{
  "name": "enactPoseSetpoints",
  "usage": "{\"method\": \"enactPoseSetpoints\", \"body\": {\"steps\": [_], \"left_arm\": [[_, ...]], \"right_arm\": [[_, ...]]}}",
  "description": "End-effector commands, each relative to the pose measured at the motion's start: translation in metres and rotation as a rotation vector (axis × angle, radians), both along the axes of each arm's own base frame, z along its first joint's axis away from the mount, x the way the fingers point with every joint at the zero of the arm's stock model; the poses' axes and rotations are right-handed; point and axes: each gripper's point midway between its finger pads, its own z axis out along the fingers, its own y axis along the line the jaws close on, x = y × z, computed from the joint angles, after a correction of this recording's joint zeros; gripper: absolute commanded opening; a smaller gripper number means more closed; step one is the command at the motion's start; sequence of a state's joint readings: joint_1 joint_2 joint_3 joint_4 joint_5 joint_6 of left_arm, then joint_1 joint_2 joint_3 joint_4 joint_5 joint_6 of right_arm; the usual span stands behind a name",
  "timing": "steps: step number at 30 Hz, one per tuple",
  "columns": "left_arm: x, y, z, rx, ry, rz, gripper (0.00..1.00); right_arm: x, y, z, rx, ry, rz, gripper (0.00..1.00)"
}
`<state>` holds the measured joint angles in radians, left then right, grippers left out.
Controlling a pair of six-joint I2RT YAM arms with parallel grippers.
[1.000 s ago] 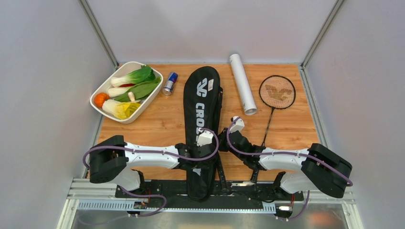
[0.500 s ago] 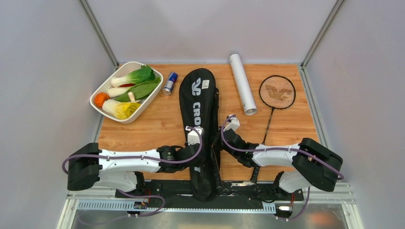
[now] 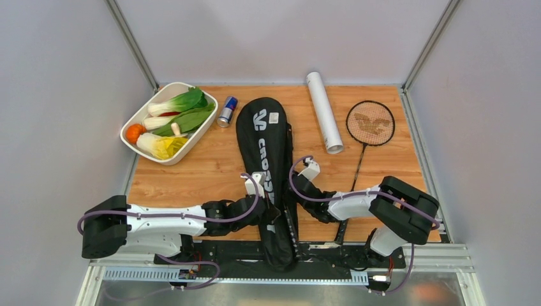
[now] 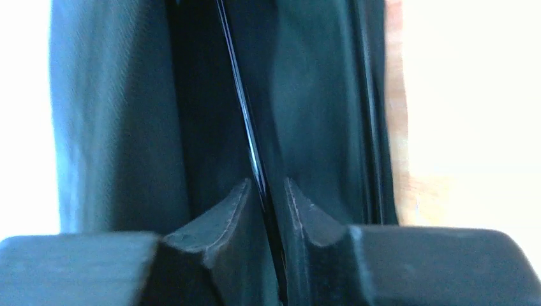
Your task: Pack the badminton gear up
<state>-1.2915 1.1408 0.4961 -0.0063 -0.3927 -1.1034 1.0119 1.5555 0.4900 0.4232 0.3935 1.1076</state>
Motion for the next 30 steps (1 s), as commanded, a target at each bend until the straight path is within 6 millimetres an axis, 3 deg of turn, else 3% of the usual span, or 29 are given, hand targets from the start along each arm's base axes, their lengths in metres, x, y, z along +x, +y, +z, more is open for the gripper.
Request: {"method": "enactPoseSetpoints", "body": {"steps": [1, 3, 6, 14, 22, 30], "left_arm": [[-0.040, -0.027, 0.017, -0.147, 0.109, -0.151, 0.00], [-0.035, -0.024, 0.013, -0.111, 0.097, -0.128, 0.00], [-0.030, -0.020, 0.007, -0.071, 0.079, -0.113, 0.00], [-0.025, -0.015, -0.004, 0.016, 0.069, -0.099, 0.00], [-0.025, -0.015, -0.011, 0.041, 0.073, -0.099, 0.00], [-0.026, -0.021, -0.010, 0.038, 0.081, -0.109, 0.00]], "right_arm": [[0.037, 0.020, 0.051, 0.078, -0.143, -0.025, 0.34], [0.020, 0.029, 0.049, 0.051, -0.145, 0.114, 0.41], [-0.006, 0.028, 0.041, 0.017, -0.125, 0.265, 0.47], [-0.058, -0.013, 0.025, -0.140, -0.051, 0.469, 0.61], [-0.106, -0.024, 0.023, -0.063, 0.012, 0.638, 0.50], [-0.117, -0.027, 0.013, -0.055, 0.053, 0.647, 0.42]]}}
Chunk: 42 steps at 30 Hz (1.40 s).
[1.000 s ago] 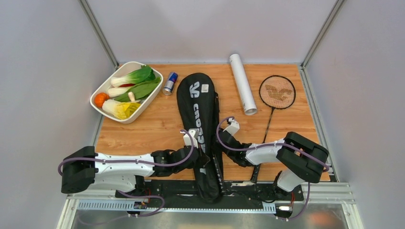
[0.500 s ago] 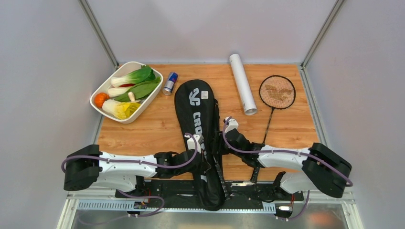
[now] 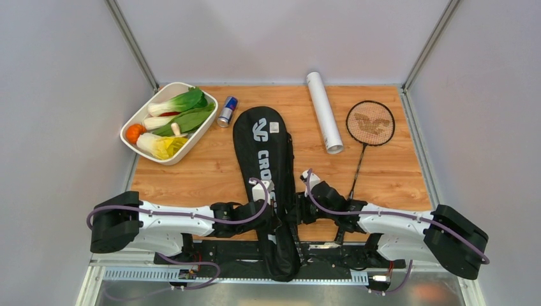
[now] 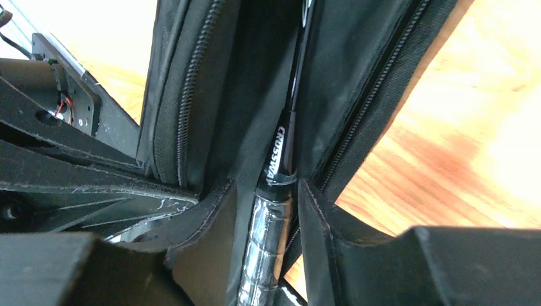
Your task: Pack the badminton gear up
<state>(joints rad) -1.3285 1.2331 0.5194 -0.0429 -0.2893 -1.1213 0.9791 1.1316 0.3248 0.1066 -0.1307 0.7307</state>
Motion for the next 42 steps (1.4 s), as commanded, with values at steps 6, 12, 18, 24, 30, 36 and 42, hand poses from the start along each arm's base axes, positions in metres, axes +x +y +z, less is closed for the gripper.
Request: {"method": "enactPoseSetpoints", "body": {"steps": [6, 12, 18, 24, 30, 36, 42], "left_arm": [[0.003, -0.013, 0.017, -0.046, -0.009, 0.002, 0.00], [-0.003, -0.021, 0.016, -0.109, 0.030, 0.002, 0.00], [-0.009, -0.030, 0.021, -0.180, 0.072, -0.007, 0.00], [-0.003, -0.020, 0.014, -0.128, 0.040, 0.020, 0.00], [0.002, 0.003, -0.003, -0.021, 0.013, 0.049, 0.00], [0.002, 0.001, -0.004, -0.019, 0.009, 0.039, 0.00], [0.000, -0.002, -0.004, -0.030, 0.017, 0.028, 0.00]], "right_arm": [[-0.017, 0.017, 0.004, 0.095, 0.071, 0.016, 0.21], [0.011, 0.029, 0.033, 0.298, 0.064, -0.186, 0.00], [0.034, 0.034, 0.043, 0.378, 0.063, -0.325, 0.00], [0.037, 0.040, 0.041, 0.250, -0.012, -0.242, 0.10], [0.023, -0.006, 0.022, -0.007, -0.107, -0.141, 0.39], [-0.016, -0.013, 0.009, 0.021, -0.015, -0.018, 0.46], [-0.025, -0.013, -0.007, -0.018, 0.021, -0.004, 0.48]]}}
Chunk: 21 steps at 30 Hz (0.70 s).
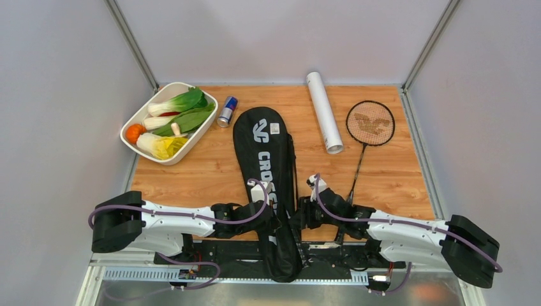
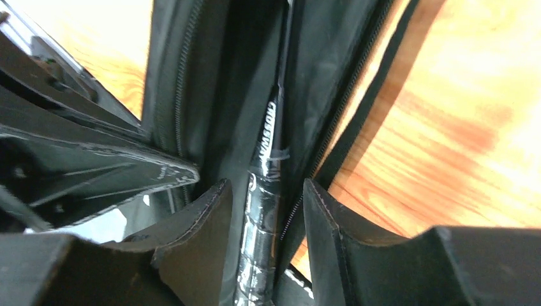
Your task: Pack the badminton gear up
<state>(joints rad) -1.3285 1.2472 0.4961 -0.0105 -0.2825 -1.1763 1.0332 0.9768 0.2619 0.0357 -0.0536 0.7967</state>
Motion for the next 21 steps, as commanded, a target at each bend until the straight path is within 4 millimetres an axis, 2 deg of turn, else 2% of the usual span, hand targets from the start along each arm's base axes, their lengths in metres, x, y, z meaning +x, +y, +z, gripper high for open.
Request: {"method": "enactPoseSetpoints", "body": {"steps": [1, 5, 8, 10, 12, 13, 17, 21], "left_arm": [[0.002, -0.003, 0.004, -0.016, -0.021, -0.004, 0.00], [0.003, -0.003, 0.007, -0.034, -0.024, 0.003, 0.00], [0.003, -0.005, 0.008, -0.037, -0.027, 0.002, 0.00], [0.003, -0.005, 0.008, -0.038, -0.027, 0.001, 0.00], [0.003, -0.005, 0.007, -0.034, -0.026, 0.000, 0.00], [0.003, -0.005, 0.006, -0.032, -0.024, -0.001, 0.00], [0.000, -0.005, 0.005, -0.037, -0.012, -0.006, 0.00], [-0.002, -0.007, 0.006, -0.046, -0.007, -0.015, 0.00]], "right_arm": [[-0.013, 0.000, -0.014, -0.045, 0.030, 0.041, 0.48], [-0.021, 0.013, -0.016, -0.047, 0.032, 0.072, 0.46], [-0.025, 0.022, -0.019, -0.075, 0.035, 0.077, 0.39], [-0.022, 0.024, -0.022, -0.089, 0.036, 0.044, 0.22], [-0.019, 0.027, -0.016, -0.066, 0.037, 0.012, 0.05], [-0.016, 0.030, -0.009, -0.044, 0.032, -0.007, 0.00], [0.000, 0.039, 0.026, 0.091, 0.004, -0.108, 0.00], [0.010, 0.048, 0.043, 0.162, -0.011, -0.157, 0.00]]}}
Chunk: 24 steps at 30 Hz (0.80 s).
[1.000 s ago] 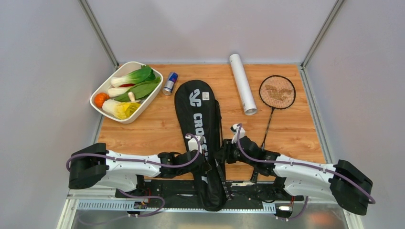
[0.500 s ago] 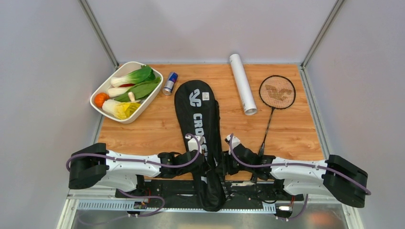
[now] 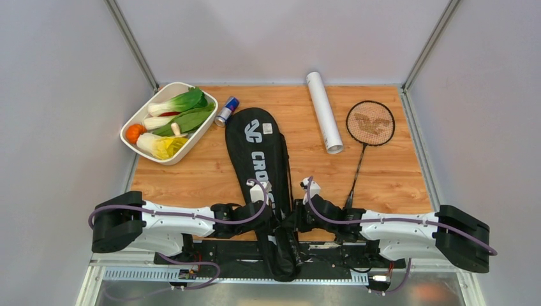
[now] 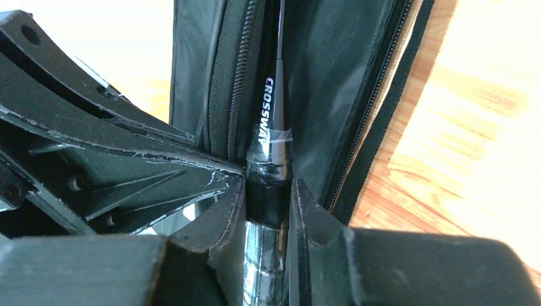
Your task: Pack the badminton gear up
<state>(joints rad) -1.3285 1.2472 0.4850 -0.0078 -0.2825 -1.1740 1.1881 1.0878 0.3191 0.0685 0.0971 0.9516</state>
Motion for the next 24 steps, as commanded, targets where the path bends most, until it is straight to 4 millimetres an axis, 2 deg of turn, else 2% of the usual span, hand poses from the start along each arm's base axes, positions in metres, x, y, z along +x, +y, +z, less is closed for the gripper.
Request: {"method": "enactPoseSetpoints", "body": {"steps": [1, 3, 6, 13, 17, 24], "left_arm": [[-0.001, -0.011, 0.010, -0.058, -0.006, -0.014, 0.00], [-0.003, -0.012, 0.011, -0.067, 0.001, -0.019, 0.00], [-0.006, -0.019, 0.018, -0.106, 0.011, -0.030, 0.00], [-0.014, -0.031, 0.037, -0.204, 0.036, -0.050, 0.00], [-0.015, -0.033, 0.048, -0.245, 0.041, -0.040, 0.00], [-0.015, -0.029, 0.063, -0.335, 0.025, -0.027, 0.00]], "right_arm": [[0.023, 0.026, 0.045, 0.169, -0.053, -0.104, 0.00], [0.029, 0.029, 0.045, 0.180, -0.060, -0.131, 0.00], [0.041, 0.024, 0.033, 0.180, -0.082, -0.207, 0.00], [0.058, 0.036, 0.036, 0.207, -0.100, -0.284, 0.00], [0.062, 0.041, 0.033, 0.207, -0.080, -0.310, 0.00], [0.061, 0.034, 0.027, 0.252, -0.040, -0.356, 0.00]]}}
